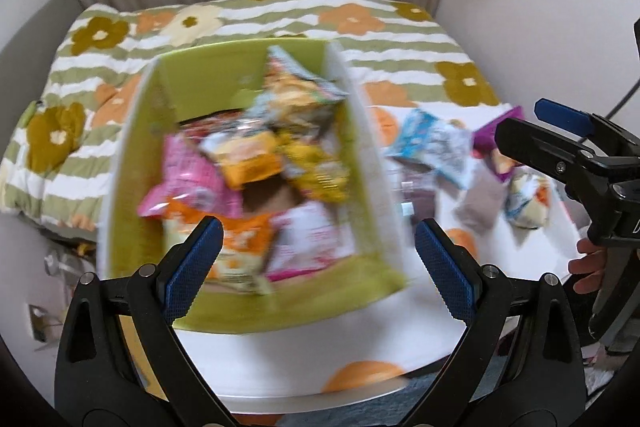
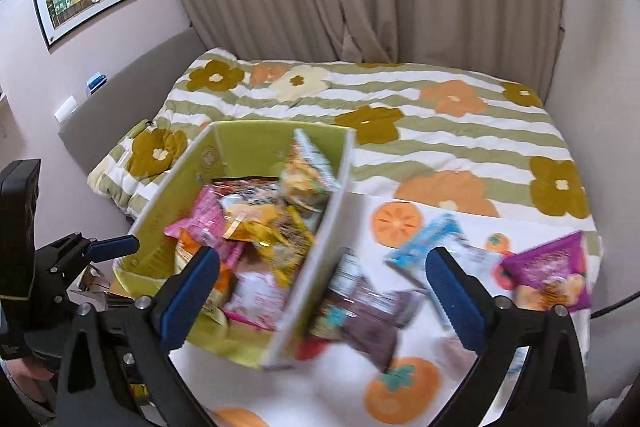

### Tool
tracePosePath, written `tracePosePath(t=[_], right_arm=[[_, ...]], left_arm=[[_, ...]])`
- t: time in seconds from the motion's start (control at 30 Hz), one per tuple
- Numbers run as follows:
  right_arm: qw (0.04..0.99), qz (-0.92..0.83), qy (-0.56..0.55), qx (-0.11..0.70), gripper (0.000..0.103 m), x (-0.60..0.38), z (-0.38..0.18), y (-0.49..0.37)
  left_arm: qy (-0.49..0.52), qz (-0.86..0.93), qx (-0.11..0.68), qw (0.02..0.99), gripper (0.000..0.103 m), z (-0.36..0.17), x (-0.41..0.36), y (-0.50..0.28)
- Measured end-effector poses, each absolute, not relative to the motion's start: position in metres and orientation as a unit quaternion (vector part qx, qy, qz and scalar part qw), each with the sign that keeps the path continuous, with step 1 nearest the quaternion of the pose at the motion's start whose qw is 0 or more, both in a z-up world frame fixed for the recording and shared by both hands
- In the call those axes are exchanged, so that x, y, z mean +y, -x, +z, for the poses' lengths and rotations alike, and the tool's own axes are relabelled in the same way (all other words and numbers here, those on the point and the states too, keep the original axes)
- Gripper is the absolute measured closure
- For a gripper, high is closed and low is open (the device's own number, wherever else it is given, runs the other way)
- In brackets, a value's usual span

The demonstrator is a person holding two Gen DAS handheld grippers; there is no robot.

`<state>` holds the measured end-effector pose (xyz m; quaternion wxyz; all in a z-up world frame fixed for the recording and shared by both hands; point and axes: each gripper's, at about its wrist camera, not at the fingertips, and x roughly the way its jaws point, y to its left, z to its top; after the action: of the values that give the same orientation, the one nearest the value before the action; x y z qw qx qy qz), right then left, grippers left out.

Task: Organize snacks
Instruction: 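Move both tools back toward the snack pile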

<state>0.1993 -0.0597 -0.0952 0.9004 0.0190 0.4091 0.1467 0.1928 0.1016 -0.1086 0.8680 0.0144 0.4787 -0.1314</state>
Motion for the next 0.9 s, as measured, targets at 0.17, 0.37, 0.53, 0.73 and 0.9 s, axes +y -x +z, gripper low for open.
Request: tracePosePath(t=[0.17, 0.37, 0.53, 0.73, 0.9], right_arm=[[0.904, 0.116, -0.017, 0.411, 0.001, -0.129, -0.090, -0.179], [0.906, 0.074, -0.008, 0.416, 0.001, -0.205, -0.094, -0.151], [0.903, 0.040, -0.015, 0.428, 0.001, -0.255, -0.104, -0.132], [0.900, 0.022, -0.033, 0.434, 0.001, -0.292, -0.122, -0.119], [0.888, 0.010, -0.070, 0.455, 0.001, -0.311, -0.150, -0.122]], left_arm=[[-0.027, -0.165, 0.471, 0.866, 0.007, -0.108, 0.036, -0.181], [-0.046, -0.198, 0.461, 0.864, 0.007, -0.112, -0.036, -0.165], [-0.076, -0.232, 0.457, 0.855, 0.007, -0.126, -0.088, -0.156], [-0.113, -0.273, 0.474, 0.829, 0.007, -0.152, -0.132, -0.163], [-0.159, -0.305, 0.491, 0.800, 0.007, -0.180, -0.158, -0.182]])
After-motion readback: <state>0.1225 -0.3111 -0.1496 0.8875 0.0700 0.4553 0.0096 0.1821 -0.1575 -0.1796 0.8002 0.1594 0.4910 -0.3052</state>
